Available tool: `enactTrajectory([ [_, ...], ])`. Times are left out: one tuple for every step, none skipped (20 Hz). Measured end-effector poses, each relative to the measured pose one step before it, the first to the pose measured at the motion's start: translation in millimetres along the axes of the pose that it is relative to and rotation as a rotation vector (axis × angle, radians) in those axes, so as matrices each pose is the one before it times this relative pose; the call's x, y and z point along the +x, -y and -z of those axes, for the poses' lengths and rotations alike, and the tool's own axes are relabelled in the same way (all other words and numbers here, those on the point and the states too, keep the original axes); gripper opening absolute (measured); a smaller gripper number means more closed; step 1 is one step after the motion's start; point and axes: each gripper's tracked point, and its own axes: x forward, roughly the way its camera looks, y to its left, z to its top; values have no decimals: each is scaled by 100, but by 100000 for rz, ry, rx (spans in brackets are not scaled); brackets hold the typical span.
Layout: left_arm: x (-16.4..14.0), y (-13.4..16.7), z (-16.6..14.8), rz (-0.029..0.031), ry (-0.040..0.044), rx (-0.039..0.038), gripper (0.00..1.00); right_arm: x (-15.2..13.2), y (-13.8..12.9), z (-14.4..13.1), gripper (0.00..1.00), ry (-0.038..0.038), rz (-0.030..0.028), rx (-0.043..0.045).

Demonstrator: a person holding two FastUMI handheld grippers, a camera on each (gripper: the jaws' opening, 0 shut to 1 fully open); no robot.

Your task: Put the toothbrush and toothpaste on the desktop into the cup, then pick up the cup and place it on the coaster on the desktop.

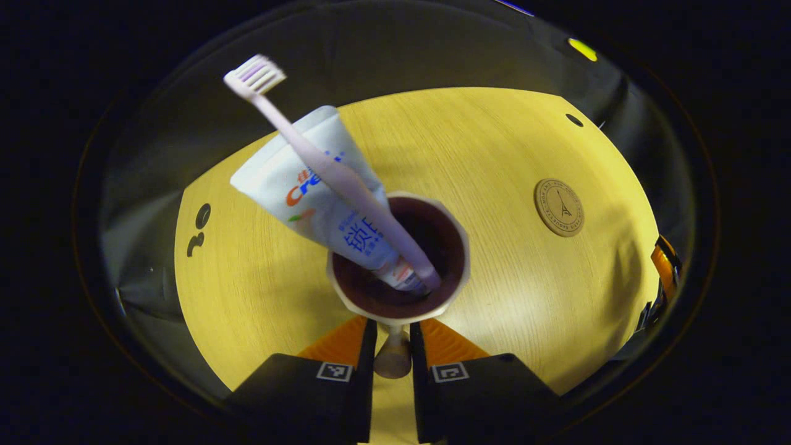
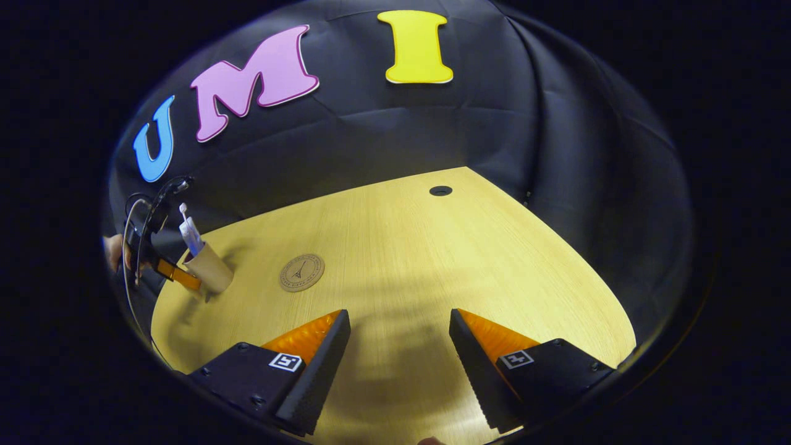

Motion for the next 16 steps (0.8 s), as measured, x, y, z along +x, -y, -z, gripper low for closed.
enactTrajectory([
  [-685,-41,-33,690,-289,-1002,31,-24,-157,320,98,-771,-525,-23],
  [24,-26,43,-88,-689,-697,27,125,-106,203,99,-964,-407,112],
  [33,117,-12,188,138,-275,27,2,-69,225,98,-484,-162,-40],
  [-52,122,-106,66,400,-261,27,-15,-37,-30,98,-26,46,-181],
  [-172,89,-184,-105,960,-446,24,-69,128,-138,99,428,31,104],
  [-172,-19,72,83,597,308,18,-81,134,-79,99,349,98,183],
  [-87,149,35,115,181,208,27,-21,150,-73,99,345,377,-10],
  [-68,225,-112,249,235,27,22,31,214,-100,98,99,470,-94],
  [-158,68,-182,353,602,319,21,12,164,-150,98,271,195,258],
  [-100,90,-185,-5,774,614,21,-141,198,-92,98,437,251,440],
  [-107,123,-190,196,993,926,21,-82,165,-147,98,329,266,326],
  [-155,227,-222,378,789,1016,21,-68,195,-120,98,435,234,157],
  [-404,311,-249,842,615,915,21,-154,263,-38,98,233,367,-87],
  [-265,350,-265,915,482,686,21,-156,231,49,98,-4,266,-130],
  [-243,329,-313,1079,698,508,21,-105,296,-48,98,-12,272,-176],
  [-65,374,-386,995,754,556,21,-192,268,-29,98,103,245,-122],
])
